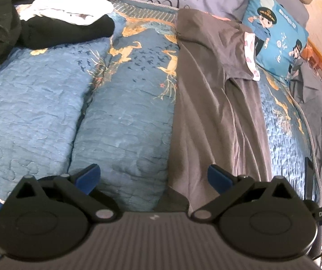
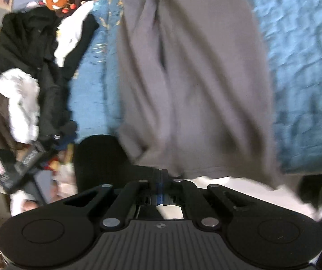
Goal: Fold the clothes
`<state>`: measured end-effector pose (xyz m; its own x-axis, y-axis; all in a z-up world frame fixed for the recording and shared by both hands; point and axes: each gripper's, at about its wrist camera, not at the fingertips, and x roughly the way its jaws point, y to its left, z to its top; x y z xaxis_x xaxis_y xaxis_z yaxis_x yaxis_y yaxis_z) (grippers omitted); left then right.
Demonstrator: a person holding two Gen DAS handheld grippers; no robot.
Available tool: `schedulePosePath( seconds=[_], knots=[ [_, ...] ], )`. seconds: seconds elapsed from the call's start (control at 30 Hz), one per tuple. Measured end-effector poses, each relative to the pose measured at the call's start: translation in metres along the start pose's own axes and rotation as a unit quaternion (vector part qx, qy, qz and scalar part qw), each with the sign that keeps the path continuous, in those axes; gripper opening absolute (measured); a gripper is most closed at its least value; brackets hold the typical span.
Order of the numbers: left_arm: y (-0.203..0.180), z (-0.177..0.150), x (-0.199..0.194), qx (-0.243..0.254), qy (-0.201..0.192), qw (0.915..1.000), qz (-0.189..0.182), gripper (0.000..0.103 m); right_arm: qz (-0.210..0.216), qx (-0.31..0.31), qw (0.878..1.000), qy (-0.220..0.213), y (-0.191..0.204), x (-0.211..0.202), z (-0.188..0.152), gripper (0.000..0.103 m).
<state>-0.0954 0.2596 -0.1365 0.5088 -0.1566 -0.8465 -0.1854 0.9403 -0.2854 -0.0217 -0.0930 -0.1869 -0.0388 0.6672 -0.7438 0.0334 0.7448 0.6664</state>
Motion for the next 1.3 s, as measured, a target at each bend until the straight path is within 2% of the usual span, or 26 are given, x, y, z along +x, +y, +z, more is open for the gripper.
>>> schedulePosePath(
  seconds=[0.1,0.13,0.17,0.2,0.23,0.27,0.33,0.4,0.43,0.47,0.5,0.53,0.57,0.7,0.77,0.9,1.13,1.3],
  knots=[
    [-0.005,-0.001,0.004,0.008,0.008,0.9999,0.002,0.102,-0.002,-0.012,1.000,-0.007,0.000,0.006,0.003,0.011],
    [-0.005,-0.001,0.005,0.009,0.011,0.9999,0.006,0.102,-0.005,-0.020,1.000,-0.014,0.004,0.011,0.006,0.019],
    [-0.006,-0.001,0.006,0.010,0.013,0.9998,0.009,0.102,-0.009,-0.029,0.999,-0.021,0.008,0.015,0.008,0.035],
    [-0.005,-0.001,0.007,0.009,0.015,0.9998,0.012,0.102,-0.012,-0.038,0.999,-0.028,0.012,0.020,0.011,0.043],
    [-0.004,-0.001,0.007,0.008,0.016,0.9997,0.013,0.102,-0.019,-0.047,0.998,-0.035,0.016,0.025,0.014,0.048],
    [-0.003,-0.001,0.006,0.008,0.017,0.9997,0.014,0.102,-0.032,-0.055,0.997,-0.043,0.021,0.031,0.017,0.048],
    [-0.001,-0.001,0.006,0.008,0.019,0.9997,0.015,0.102,-0.040,-0.056,0.997,-0.045,0.025,0.044,0.024,0.048],
    [0.001,-0.002,0.007,0.007,0.021,0.9995,0.021,0.102,-0.028,-0.037,0.998,-0.031,0.023,0.056,0.028,0.046],
    [0.003,-0.002,0.007,0.006,0.023,0.9994,0.023,0.102,-0.028,-0.028,0.999,-0.023,0.023,0.062,0.028,0.039],
    [0.004,-0.002,0.009,0.005,0.026,0.9992,0.030,0.102,-0.029,-0.022,0.999,-0.015,0.022,0.068,0.027,0.023],
    [0.006,-0.002,0.011,0.003,0.030,0.9988,0.037,0.102,-0.025,-0.018,0.999,-0.010,0.022,0.070,0.025,0.012],
    [0.008,-0.003,0.013,0.002,0.034,0.9984,0.044,0.102,-0.015,-0.014,1.000,-0.008,0.022,0.071,0.023,0.004],
    [0.009,-0.003,0.013,0.005,0.035,0.9979,0.054,0.102,-0.001,-0.011,1.000,-0.007,0.021,0.069,0.020,0.002],
    [0.010,-0.002,0.012,0.028,0.030,0.9959,0.081,0.102,0.071,-0.002,0.997,-0.027,0.025,0.039,0.015,0.002],
    [0.005,-0.001,0.010,0.056,0.020,0.9928,0.104,0.102,0.106,0.002,0.994,-0.041,0.028,0.019,0.017,0.002],
    [-0.014,-0.003,0.006,0.143,-0.008,0.9784,0.149,0.102,0.151,0.003,0.986,-0.068,0.037,-0.018,0.023,0.001],
    [-0.049,-0.003,0.021,0.212,-0.029,0.9688,0.125,0.102,0.183,0.044,0.978,-0.086,0.024,-0.044,0.033,0.001],
    [-0.075,0.003,0.050,0.218,-0.036,0.9677,0.122,0.102,0.165,0.070,0.977,-0.113,-0.002,-0.057,0.034,0.001]
  ],
)
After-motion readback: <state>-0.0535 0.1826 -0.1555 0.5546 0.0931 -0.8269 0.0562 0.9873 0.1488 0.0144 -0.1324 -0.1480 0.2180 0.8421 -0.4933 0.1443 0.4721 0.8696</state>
